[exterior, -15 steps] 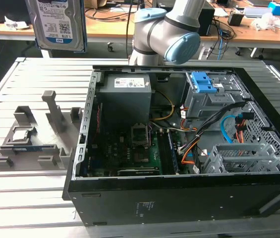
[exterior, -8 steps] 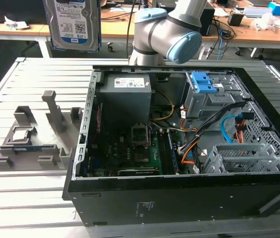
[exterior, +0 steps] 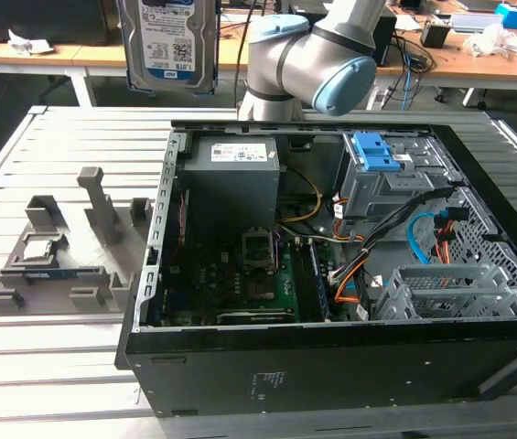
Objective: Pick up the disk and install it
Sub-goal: 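Pick up the disk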
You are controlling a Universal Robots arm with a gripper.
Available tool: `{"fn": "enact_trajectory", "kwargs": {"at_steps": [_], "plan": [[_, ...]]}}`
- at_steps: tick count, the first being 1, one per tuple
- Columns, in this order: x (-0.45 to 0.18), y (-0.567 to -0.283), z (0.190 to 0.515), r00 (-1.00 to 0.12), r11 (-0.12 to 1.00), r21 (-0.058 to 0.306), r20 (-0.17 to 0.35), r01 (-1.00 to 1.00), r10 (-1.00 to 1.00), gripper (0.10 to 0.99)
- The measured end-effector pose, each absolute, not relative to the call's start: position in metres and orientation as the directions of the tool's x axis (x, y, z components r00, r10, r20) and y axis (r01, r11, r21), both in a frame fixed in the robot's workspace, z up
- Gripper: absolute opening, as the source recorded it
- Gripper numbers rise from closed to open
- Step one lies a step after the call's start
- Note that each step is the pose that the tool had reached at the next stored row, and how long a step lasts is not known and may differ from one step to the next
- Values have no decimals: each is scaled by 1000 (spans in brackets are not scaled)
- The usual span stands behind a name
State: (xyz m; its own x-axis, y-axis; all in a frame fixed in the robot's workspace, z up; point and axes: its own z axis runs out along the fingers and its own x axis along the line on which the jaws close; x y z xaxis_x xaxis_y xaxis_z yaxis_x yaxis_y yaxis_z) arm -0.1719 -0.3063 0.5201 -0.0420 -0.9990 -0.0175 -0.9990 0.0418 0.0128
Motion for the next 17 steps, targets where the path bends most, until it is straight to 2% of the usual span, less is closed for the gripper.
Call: {"fn": "enact_trajectory", "kwargs": {"at_steps": [17], "plan": [[-99,-305,520,-42,42,13,-18,-999,-999,365]]}}
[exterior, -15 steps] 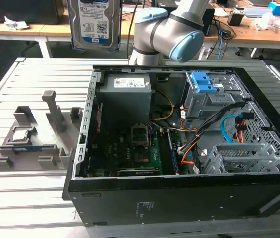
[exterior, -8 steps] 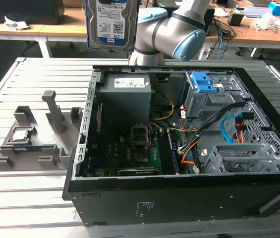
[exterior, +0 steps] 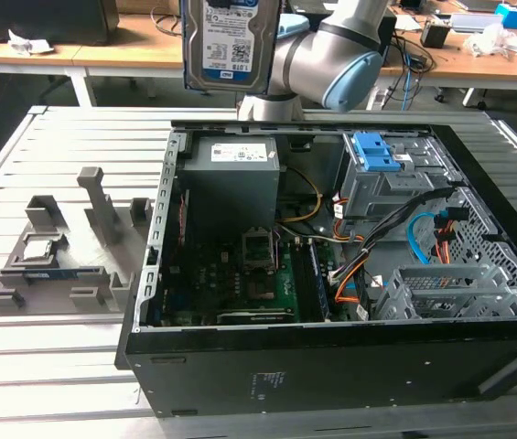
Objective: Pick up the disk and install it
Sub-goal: 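Pick up the disk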
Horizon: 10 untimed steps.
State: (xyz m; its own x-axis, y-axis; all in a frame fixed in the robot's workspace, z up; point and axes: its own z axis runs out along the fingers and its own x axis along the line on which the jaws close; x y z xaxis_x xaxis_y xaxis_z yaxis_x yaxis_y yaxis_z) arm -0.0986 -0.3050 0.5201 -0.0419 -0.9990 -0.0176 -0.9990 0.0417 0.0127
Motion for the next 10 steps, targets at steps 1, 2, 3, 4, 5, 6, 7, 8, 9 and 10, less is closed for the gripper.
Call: {"fn": "enact_trajectory", "kwargs": {"at_steps": [1,2,3,4,5,6,7,8,9,10], "plan": [[-93,-305,520,-42,42,13,-18,-999,-999,365],[-87,-305,520,-42,42,13,-17,-999,-999,365],[-82,-305,520,-42,42,13,-18,-999,-999,365],[-77,-305,520,-42,42,13,-18,-999,-999,365],[-74,-304,520,-42,42,13,-17,-999,-999,365],[-71,-304,520,-42,42,13,-18,-999,-999,365],[-66,-304,520,-42,42,13,-17,-999,-999,365],[-61,-304,520,-42,42,13,-17,-999,-999,365],[-56,-304,520,-42,42,13,-18,-999,-999,365],[-48,-304,520,-42,42,13,-17,-999,-999,365]]}}
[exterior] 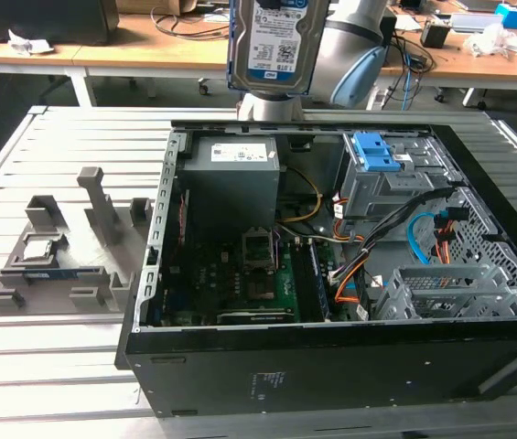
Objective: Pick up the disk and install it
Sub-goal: 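Pick up the disk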
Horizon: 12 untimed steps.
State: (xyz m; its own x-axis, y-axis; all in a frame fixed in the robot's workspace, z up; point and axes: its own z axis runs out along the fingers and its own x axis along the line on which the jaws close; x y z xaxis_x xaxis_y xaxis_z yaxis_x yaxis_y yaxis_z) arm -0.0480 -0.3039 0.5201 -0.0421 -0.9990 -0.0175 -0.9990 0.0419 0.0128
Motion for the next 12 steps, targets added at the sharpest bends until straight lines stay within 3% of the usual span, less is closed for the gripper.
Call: {"fn": "enact_trajectory", "kwargs": {"at_steps": [12], "plan": [[4,-302,520,-42,42,13,-17,-999,-999,365]]}}
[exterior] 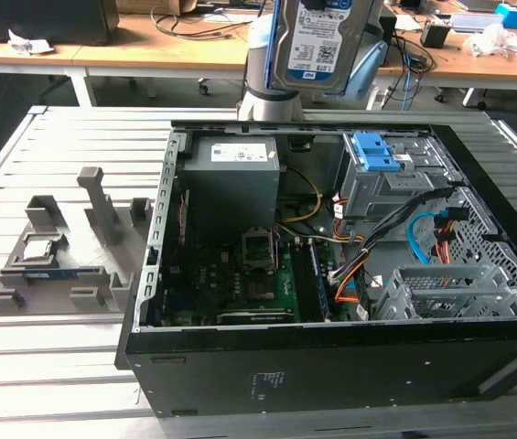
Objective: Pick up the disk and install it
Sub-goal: 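Pick up the disk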
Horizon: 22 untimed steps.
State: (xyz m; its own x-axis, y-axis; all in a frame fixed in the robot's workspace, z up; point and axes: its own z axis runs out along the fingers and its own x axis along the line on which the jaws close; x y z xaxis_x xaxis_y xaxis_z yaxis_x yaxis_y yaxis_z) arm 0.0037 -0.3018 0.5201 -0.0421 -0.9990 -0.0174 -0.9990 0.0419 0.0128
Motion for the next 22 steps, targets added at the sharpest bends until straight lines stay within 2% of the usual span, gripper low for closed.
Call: {"fn": "enact_trajectory", "kwargs": {"at_steps": [22], "plan": [[87,-300,520,-42,42,13,-17,-999,-999,365]]}}
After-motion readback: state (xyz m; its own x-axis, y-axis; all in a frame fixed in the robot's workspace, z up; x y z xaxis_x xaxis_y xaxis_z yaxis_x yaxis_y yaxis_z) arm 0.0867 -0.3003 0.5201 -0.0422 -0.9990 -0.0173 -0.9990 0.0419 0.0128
